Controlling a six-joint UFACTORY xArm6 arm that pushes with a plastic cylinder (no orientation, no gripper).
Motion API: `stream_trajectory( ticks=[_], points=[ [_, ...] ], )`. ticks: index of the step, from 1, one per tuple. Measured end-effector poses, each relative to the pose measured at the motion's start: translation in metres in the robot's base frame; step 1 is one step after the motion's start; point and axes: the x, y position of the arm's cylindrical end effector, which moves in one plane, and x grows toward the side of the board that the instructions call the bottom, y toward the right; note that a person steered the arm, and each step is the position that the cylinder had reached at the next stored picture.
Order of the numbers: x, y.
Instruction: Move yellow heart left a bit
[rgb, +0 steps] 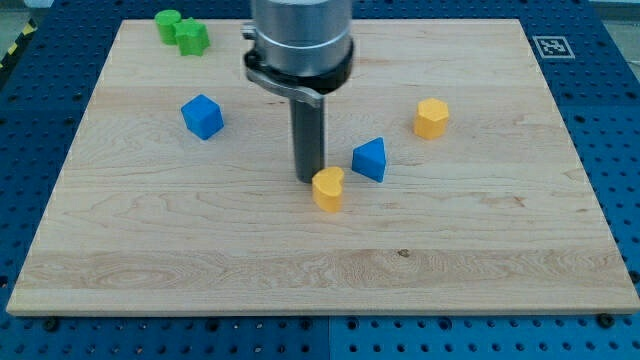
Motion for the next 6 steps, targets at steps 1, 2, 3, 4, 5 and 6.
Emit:
stream_trajectory(
  ticks=[1,2,3,4,5,6],
  points=[
    [0.022,0.019],
    [0.041,0.043],
    [0.050,0.068],
    [0.050,0.103],
    [0.065,0.138],
    [0.075,0.128]
  ],
)
